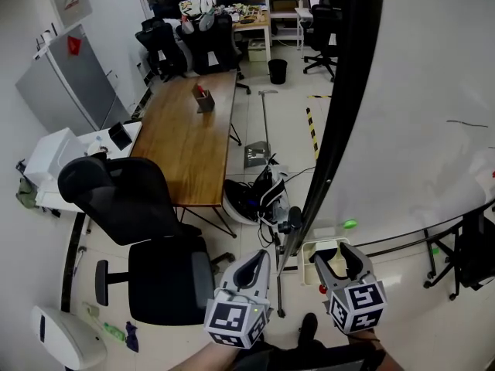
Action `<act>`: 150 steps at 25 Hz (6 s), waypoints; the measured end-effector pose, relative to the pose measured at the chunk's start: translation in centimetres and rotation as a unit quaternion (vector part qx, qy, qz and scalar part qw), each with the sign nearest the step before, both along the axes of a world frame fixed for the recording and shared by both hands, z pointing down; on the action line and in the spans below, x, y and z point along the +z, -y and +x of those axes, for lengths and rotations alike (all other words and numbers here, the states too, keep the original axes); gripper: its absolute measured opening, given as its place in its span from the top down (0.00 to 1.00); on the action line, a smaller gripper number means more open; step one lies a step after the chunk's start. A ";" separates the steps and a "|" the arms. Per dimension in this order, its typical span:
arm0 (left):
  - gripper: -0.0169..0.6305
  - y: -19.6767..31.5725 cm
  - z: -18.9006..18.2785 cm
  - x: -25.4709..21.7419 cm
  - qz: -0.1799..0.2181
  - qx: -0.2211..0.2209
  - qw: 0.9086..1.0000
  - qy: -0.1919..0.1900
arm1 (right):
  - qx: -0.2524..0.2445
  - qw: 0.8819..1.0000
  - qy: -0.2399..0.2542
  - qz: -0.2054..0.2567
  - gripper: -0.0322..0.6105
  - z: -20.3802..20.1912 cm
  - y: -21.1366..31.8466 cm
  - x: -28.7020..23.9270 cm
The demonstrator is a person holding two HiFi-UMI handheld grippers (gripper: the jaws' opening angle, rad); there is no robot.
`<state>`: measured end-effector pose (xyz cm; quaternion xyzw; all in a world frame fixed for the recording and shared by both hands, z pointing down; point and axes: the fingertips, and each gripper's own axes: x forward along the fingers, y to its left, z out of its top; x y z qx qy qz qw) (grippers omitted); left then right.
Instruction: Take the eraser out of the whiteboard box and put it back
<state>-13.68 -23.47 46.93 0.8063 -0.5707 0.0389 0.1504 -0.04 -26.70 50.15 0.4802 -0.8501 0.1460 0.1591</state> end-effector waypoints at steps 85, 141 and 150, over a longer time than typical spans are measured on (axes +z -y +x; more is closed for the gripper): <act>0.96 -6.9 5.8 -18.0 0.148 0.053 0.988 -0.006 | -0.073 0.979 0.112 0.156 0.53 5.7 -8.8 -23.1; 0.93 -3.9 7.6 4.7 -0.039 0.050 0.998 0.017 | -0.009 1.000 -0.018 0.024 0.53 4.8 -5.5 2.4; 0.93 -3.9 7.9 4.4 -0.039 0.053 0.998 0.018 | -0.014 0.998 -0.049 0.026 0.53 4.2 -5.8 2.5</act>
